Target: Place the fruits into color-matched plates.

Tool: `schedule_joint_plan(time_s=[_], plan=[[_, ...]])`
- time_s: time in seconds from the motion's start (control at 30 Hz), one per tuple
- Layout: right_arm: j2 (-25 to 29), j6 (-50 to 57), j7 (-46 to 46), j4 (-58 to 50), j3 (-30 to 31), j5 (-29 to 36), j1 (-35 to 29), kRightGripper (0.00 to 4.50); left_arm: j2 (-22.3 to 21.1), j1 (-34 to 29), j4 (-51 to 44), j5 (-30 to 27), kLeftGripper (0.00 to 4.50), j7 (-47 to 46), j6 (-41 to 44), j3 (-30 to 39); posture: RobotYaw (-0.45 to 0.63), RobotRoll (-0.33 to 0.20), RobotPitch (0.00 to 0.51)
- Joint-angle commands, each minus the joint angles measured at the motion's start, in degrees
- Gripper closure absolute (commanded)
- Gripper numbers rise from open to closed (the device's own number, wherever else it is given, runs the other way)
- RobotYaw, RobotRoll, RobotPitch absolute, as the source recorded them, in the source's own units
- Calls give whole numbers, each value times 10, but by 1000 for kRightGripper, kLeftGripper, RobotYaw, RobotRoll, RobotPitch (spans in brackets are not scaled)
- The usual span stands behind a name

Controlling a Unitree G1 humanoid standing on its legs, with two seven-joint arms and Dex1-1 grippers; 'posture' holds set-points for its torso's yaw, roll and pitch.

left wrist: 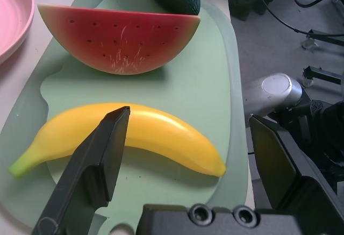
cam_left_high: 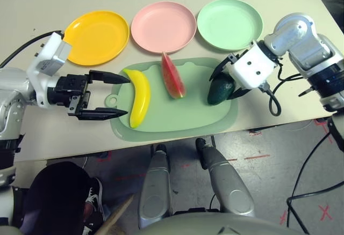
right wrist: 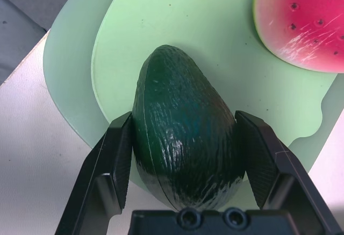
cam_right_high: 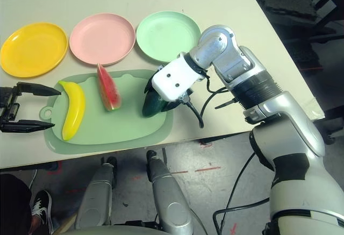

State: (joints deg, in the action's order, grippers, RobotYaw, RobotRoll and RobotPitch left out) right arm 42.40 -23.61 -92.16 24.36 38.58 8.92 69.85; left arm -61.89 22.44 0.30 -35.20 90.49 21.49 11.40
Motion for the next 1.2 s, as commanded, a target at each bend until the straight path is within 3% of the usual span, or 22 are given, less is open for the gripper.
schedule_joint_plan(time_s=[0.03,0.37,0.57,0.8,1.13,1.2], plan=[[-1,14,-3,6,-7,8,13,1287,-5,-3,-14,0,0,-4,8,0,-33,0,409],[-1,49,-3,118,-7,25,129,1287,34,35,-17,-38,0,-21,12,14,-46,0,408],[-55,84,19,282,-64,-43,208,1287,62,56,-12,-24,0,-36,-31,8,-52,0,407],[-81,30,204,427,-64,-199,224,1287,60,53,-3,4,0,-44,-59,2,-44,0,408],[-103,22,316,490,-76,-290,202,1287,51,39,-8,11,0,-44,-62,7,-17,0,402],[-104,13,311,490,-82,-293,198,545,49,37,-7,13,0,-43,-62,7,-17,0,401]])
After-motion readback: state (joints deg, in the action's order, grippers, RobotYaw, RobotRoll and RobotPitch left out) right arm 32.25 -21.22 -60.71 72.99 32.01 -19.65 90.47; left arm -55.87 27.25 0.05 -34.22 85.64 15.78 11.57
